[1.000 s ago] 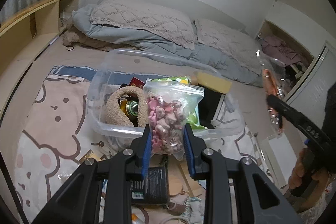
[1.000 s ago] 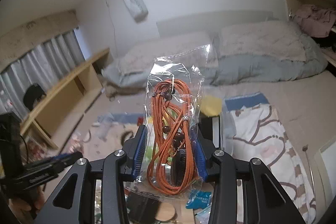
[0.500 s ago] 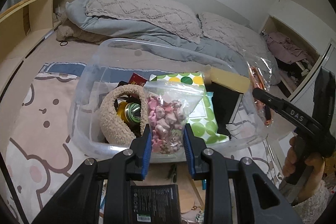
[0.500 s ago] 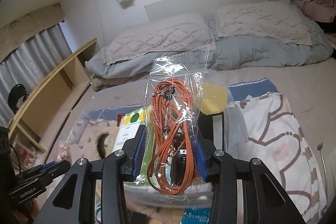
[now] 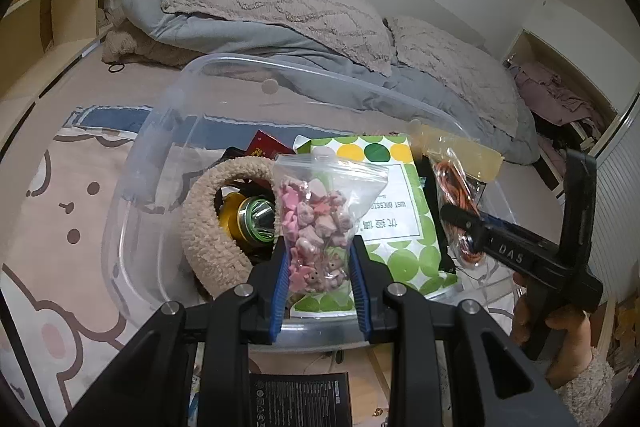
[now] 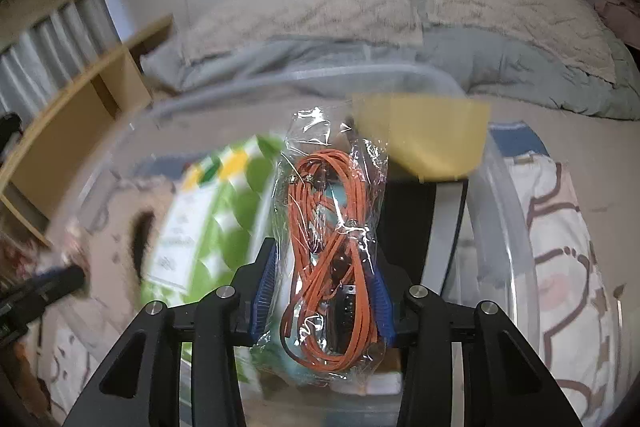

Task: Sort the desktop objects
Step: 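Lower the cable bag into the clear box with the right gripper and open it, then lower the pink candy bag into the clear box and open the left gripper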

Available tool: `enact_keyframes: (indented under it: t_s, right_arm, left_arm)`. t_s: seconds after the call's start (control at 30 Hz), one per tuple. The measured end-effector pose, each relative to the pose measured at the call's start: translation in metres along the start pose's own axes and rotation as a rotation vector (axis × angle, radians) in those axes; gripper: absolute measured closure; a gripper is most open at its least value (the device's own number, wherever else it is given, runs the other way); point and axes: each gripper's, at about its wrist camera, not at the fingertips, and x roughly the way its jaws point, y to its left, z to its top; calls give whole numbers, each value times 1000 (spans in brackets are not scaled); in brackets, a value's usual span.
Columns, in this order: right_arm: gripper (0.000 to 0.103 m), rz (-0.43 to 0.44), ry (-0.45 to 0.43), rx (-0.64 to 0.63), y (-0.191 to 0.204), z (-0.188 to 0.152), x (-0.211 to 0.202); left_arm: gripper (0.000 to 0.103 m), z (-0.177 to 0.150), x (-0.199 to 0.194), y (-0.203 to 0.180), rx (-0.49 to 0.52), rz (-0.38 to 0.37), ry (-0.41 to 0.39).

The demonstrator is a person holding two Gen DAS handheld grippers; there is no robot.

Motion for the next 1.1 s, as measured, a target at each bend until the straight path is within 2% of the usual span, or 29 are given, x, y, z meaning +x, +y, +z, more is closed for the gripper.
enact_keyframes:
  t_s: [0.03, 0.1, 0.2, 0.23, 0.27, 0.43, 0.8, 0.9, 1.0, 1.1]
  right_arm:
    - [50, 1, 5, -3, -1, 0, 0]
    - [45, 21, -2, -19, 1, 0, -6]
    - [36, 6, -11, -47, 6, -2, -12]
    - [24, -10, -21, -59, 8, -4, -16]
    - [21, -22, -30, -64, 8, -5, -18]
    - [21, 6, -79, -27, -1, -10, -36]
    - [21, 107, -201, 187, -34, -15, -87]
    - [20, 107, -230, 246, -46, -19, -98]
    - [12, 103, -245, 286, -56, -22, -106]
    - [12, 92, -261, 318, -64, -25, -112]
  left_arm:
    - [74, 0, 1, 0, -1, -1, 4]
    - [74, 0, 5, -1, -3, -3, 11]
    - [74, -2, 7, -6, 1, -9, 18]
    - [74, -2, 7, -7, 3, -11, 18]
    - [74, -2, 7, -9, 6, -13, 17]
    - [74, -2, 6, -20, 22, -25, 11]
    - [75, -4, 10, -61, 57, -111, 18]
    - [74, -4, 12, -72, 67, -136, 20]
    - [74, -4, 14, -83, 71, -161, 24]
    - [75, -2, 18, -93, 68, -188, 28]
